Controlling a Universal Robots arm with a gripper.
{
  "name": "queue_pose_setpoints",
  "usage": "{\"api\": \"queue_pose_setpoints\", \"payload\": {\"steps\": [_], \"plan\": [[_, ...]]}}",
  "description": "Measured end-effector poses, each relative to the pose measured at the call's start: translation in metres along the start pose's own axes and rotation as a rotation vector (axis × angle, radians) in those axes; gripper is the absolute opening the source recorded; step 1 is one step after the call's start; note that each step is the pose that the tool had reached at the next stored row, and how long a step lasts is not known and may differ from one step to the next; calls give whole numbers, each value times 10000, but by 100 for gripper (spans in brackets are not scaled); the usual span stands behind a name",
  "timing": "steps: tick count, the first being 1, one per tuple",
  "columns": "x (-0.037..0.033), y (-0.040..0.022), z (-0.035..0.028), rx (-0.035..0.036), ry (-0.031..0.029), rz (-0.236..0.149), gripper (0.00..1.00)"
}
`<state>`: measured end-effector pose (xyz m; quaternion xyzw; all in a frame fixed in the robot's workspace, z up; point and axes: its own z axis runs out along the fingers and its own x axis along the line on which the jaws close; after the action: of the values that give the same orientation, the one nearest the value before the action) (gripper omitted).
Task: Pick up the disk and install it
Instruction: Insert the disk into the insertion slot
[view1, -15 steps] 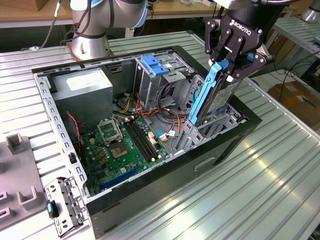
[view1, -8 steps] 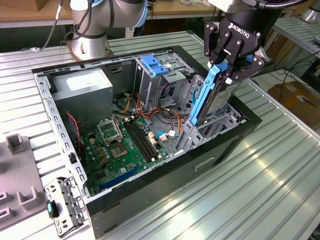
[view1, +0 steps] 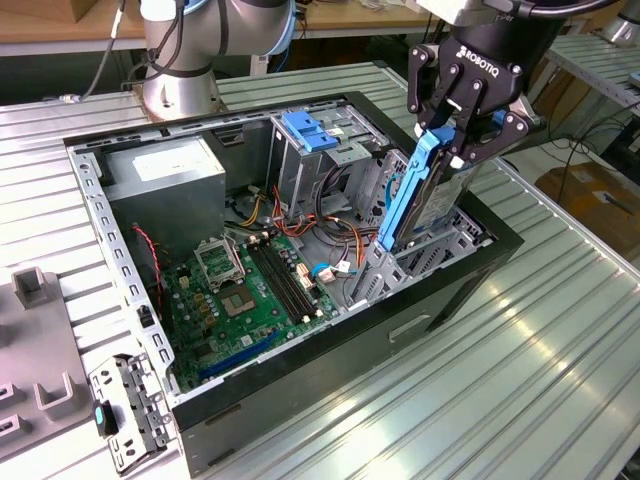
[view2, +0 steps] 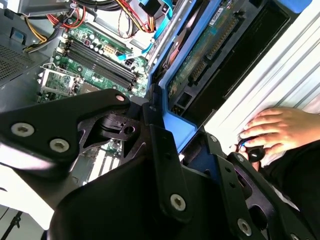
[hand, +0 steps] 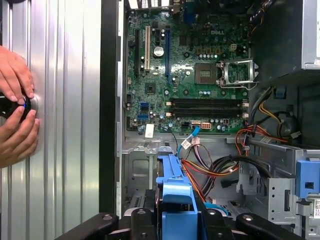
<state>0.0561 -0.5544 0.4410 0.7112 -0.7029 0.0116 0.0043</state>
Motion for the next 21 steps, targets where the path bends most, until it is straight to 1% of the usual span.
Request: {"api": "queue_pose_setpoints", "payload": {"steps": [3, 4, 6, 7, 17, 21], "plan": [[0, -10, -1, -99, -1, -1, 37], [0, -25, -1, -175, -1, -2, 37], [0, -42, -1, -241, 0, 0, 37], [0, -47, -1, -259, -1, 1, 37], [0, -50, -1, -261, -2, 1, 37], [2, -59, -22, -262, -9, 0, 37]]}}
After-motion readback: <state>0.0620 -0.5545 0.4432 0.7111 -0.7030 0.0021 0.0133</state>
